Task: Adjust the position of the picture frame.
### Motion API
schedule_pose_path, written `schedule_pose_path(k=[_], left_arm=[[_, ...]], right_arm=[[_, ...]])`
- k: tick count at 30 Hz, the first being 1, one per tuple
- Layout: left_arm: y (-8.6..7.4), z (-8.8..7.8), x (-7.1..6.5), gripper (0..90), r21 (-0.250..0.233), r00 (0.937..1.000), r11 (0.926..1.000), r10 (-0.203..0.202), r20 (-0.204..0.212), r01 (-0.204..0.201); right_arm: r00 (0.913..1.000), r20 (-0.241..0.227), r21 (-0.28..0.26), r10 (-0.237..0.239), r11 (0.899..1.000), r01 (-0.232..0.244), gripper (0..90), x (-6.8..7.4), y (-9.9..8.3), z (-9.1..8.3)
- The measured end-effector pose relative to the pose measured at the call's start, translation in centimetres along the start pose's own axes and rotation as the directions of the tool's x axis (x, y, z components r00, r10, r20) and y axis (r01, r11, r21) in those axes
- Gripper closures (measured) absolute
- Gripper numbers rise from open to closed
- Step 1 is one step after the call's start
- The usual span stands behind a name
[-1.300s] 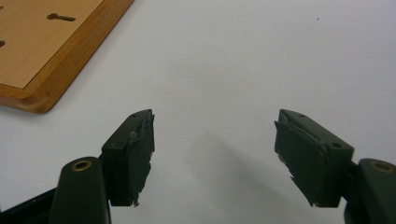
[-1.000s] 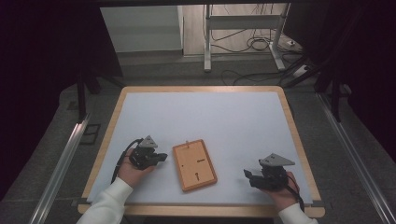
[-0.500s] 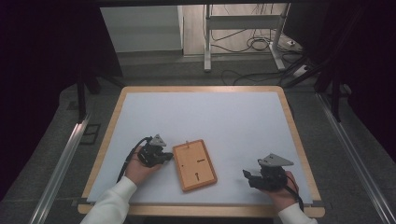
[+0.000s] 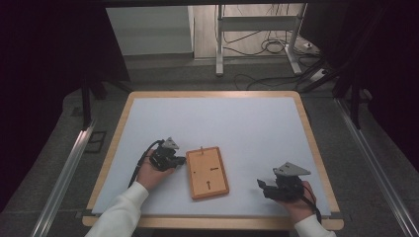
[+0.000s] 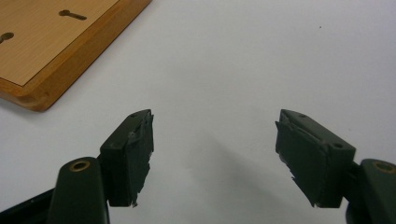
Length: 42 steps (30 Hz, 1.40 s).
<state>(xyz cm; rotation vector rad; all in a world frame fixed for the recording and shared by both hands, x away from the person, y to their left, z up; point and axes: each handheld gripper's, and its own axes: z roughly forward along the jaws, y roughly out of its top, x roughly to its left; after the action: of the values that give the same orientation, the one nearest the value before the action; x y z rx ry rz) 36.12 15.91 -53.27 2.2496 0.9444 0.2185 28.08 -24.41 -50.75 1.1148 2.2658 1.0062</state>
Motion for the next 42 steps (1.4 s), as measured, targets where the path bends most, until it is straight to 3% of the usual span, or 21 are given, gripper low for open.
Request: schedule_pose_path(k=[13, 26, 29, 35, 37, 42], left_arm=[[1.6, 1.3, 0.2, 89.8, 0.0, 1.0, 1.0, 0.002, -0.01, -0.002], [1.3, 1.1, 0.3, 89.5, -0.021, 0.9999, 0.9997, 0.008, 0.01, -0.008], [1.1, 0.6, 0.2, 88.5, -0.023, 0.9998, 0.9996, 0.017, -0.002, -0.017], [-0.2, -1.6, 0.1, 87.2, -0.075, 0.9999, 0.9971, 0.008, 0.008, -0.007], [-0.5, -2.1, 0.1, 83.3, -0.096, 0.9999, 0.9954, 0.006, 0.013, -0.004], [-0.5, -2.5, -0.1, 50.7, -0.123, 0.999, 0.9922, 0.018, -0.04, -0.023]], right_arm=[[1.0, 0.002, 0.009, -0.01, 1.0, 0.01, 28.1, 0.0, 0.0, 0.1], [0.9999, 0.007, 0.004, -0.009, 1.0, 0.009, 28.1, -0.1, 0.0, 0.0], [0.9999, 0.007, 0.004, -0.009, 1.0, 0.009, 28.1, -0.1, 0.0, 0.0], [1.0, 0.007, 0.0, -0.002, 1.0, 0.002, 28.1, -0.3, -0.1, -0.1], [1.0, 0.007, 0.0, -0.001, 1.0, 0.001, 28.2, -0.4, -0.1, -0.1], [0.9999, 0.011, -0.003, -0.007, 1.0, 0.007, 28.3, -0.2, 0.0, -0.1]])
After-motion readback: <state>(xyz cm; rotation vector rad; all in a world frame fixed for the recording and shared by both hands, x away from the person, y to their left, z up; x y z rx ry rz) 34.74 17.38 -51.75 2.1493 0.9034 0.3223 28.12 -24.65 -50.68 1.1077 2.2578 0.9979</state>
